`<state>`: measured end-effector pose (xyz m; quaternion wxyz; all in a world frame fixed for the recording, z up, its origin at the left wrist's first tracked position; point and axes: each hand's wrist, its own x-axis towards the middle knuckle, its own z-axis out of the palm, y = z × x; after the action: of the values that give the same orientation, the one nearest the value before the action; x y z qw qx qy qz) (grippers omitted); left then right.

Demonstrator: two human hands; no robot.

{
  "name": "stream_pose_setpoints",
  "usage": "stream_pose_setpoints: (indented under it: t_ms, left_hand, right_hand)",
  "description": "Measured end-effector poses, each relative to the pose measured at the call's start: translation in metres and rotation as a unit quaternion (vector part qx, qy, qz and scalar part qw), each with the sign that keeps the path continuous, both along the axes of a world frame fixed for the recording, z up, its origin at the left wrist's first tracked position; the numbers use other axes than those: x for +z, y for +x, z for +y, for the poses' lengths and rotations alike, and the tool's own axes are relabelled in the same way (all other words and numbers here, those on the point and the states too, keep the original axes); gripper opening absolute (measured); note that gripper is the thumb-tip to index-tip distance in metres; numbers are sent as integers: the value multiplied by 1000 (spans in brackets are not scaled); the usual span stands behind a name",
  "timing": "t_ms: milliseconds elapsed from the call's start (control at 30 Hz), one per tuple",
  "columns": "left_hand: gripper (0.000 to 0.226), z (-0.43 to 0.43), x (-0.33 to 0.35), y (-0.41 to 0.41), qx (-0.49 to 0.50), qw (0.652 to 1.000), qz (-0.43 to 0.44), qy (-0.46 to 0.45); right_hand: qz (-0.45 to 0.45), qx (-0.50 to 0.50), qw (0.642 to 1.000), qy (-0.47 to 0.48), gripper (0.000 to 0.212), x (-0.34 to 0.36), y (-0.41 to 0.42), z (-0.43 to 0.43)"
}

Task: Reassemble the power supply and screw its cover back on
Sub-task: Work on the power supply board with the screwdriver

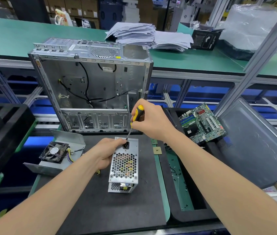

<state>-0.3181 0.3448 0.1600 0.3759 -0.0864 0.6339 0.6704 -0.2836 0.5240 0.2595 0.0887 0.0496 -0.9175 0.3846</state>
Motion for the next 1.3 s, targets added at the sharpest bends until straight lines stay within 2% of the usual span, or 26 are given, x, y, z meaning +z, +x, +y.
stream_pose_setpoints:
  t_ms: [200, 433, 533, 633, 733, 767, 933, 1033, 1100, 1167, 1233, 1267, 1300]
  left_hand:
    - [33, 1, -1, -1, -1, 1000, -5, -1]
    - [32, 1, -1, 0, 0, 1000, 5, -5]
    - [32, 2, 0, 0, 0, 1000, 10, -10]
    - [32, 1, 2, 1, 1, 1000, 10, -10]
    - [33, 0, 1, 1, 1, 1000, 11, -8]
    - [33, 0, 1, 2, 1, 1000, 13, -8]
    - [36, 2, 0, 3, 2, 1000, 20, -14]
    - [37, 2, 0, 3, 3, 1000, 23, -19]
    - [37, 2, 0, 2, 3, 999, 25, -19]
    - [35, 0, 0, 2, 0, 999, 29, -18]
    - [33, -2, 0, 1, -3, 1000, 29, -11]
    - [33, -2, 1, 1, -4, 1000, 27, -7]
    - [32, -3, 1, 0, -5, 1000, 24, -3]
  right_hand:
    - [16, 2, 999, 42, 28, 0, -3, -1]
    - [70, 46, 984, 158, 31, 6, -6, -9]
    - [59, 91, 985, 138, 13, 11, -7, -10]
    - [24, 161, 977, 137, 18, 18, -5, -7]
    - [28, 176, 967, 183, 8, 24, -6, -6]
    - [36, 167, 965, 200, 5, 25, -7, -7]
    - [-27, -11, 961, 274, 47, 26, -20, -15]
    - [-19, -101, 929, 354, 62, 24, -21, -23]
    - [6, -104, 916, 386, 62, 23, -18, -26]
    - [0, -35, 938, 344, 46, 24, -17, -20]
    - [-19, 101, 957, 270, 15, 34, -12, -13]
    - [-22, 163, 952, 258, 10, 39, -10, -10]
    - [-22, 205, 943, 262, 15, 42, -9, -8]
